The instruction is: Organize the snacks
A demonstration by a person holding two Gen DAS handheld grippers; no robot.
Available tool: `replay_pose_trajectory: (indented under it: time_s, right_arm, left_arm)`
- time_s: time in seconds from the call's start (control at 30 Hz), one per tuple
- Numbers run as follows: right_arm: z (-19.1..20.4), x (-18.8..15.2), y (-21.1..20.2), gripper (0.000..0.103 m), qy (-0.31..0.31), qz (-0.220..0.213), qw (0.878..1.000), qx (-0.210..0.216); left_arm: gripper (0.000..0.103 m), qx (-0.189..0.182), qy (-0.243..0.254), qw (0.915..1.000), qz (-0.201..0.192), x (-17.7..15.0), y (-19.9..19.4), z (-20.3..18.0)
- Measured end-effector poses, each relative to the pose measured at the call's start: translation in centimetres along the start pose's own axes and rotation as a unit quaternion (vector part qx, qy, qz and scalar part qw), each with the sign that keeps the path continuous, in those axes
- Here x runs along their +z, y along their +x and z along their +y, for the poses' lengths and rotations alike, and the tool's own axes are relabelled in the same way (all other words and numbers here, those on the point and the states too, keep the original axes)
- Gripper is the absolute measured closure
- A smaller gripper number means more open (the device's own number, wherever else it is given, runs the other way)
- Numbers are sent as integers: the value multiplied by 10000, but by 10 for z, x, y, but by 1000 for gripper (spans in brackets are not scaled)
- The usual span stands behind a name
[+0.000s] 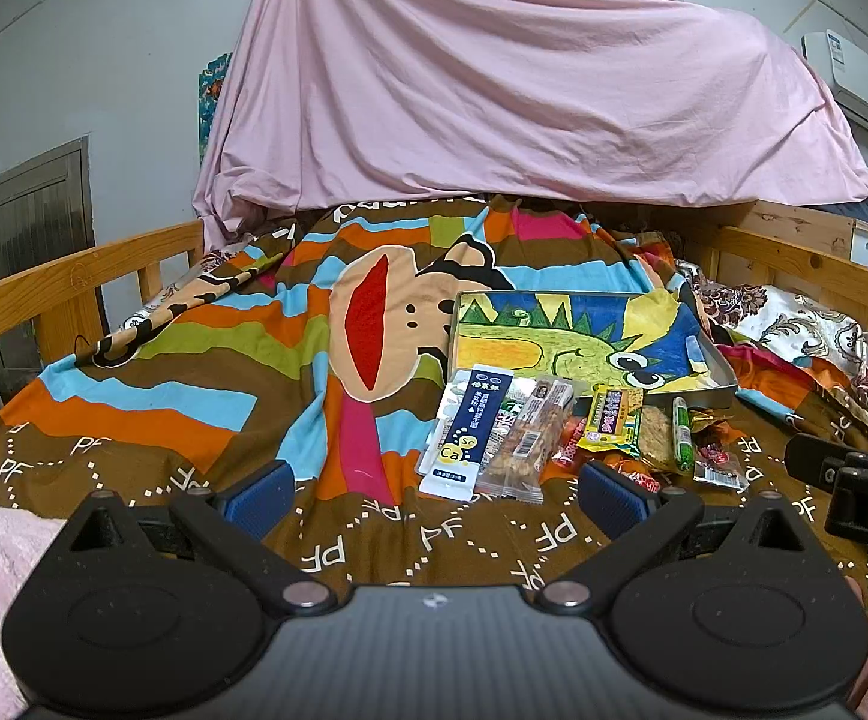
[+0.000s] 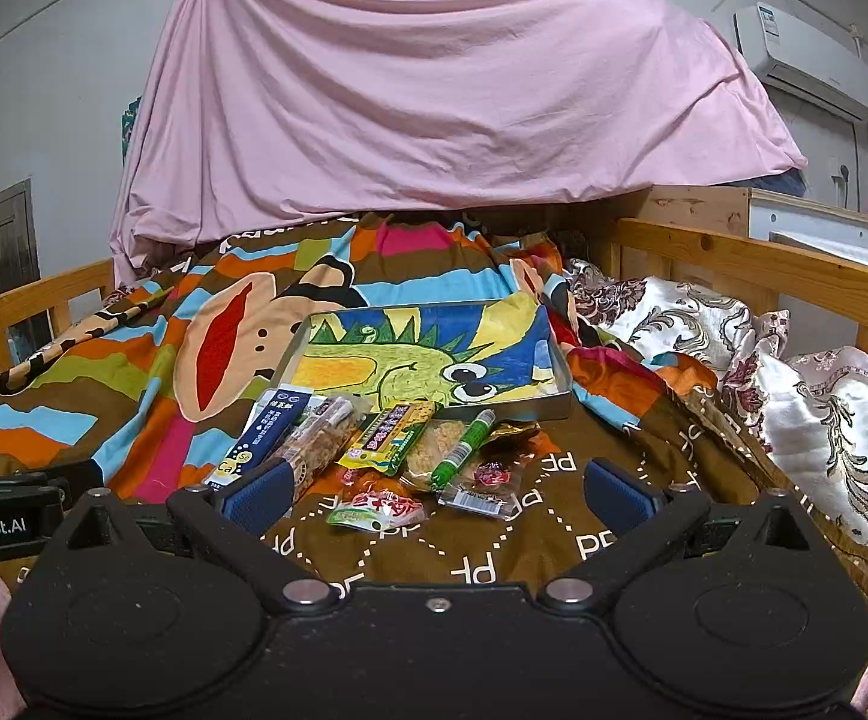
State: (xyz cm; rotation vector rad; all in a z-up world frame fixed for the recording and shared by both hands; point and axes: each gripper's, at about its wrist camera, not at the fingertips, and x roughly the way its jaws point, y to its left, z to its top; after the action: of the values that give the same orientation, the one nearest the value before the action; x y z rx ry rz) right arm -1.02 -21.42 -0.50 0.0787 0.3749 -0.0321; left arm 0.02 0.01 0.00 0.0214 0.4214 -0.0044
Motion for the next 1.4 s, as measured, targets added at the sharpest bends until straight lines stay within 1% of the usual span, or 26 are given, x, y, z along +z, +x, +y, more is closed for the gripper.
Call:
replay_pose_trajectory:
  time_s: [0.57, 0.73, 0.77, 0.8, 0.93, 1.03, 1.13, 1.23, 1.33, 1.4]
  right_arm:
    - [2, 3, -2, 0, -3, 19, 10000, -1]
    - [1, 0, -5, 0, -20, 41, 10000, -1]
    - [2, -1, -4, 0, -33, 55, 10000, 0]
    - [0, -2, 6, 0, -46, 79, 10000, 4]
    - [6, 2, 8, 0, -94, 239, 9997, 12]
    - [6, 5, 13, 0, -67, 365, 9993, 35]
    - [4, 9, 20, 0, -45, 505, 9986, 143]
    - [4, 15, 31, 0, -116, 655, 9974, 272]
    - [4, 18, 45, 0, -206, 841, 9951, 481]
    - [6, 21, 56, 0, -297, 982, 9928, 619]
  left_arm:
    - [0, 8, 8, 10000, 11, 0, 0, 0]
    - [0, 10, 41, 10000, 62, 0, 0, 0]
    - [0, -1, 48, 9999, 106, -8, 7, -2]
    - [0, -25, 53, 9999, 162, -8, 8, -2]
    - [0, -164, 27, 9988, 463, -8, 23, -3]
    - [0, -352, -27, 9963, 778, 6, 30, 2]
    - [0, -566, -134, 9916, 1152, 17, 47, 9]
    - [0, -762, -224, 9865, 1434, 27, 69, 16]
    - [0, -829, -18, 9833, 1621, 39, 94, 17]
    - [0, -832, 153, 9824, 1666, 45, 110, 15]
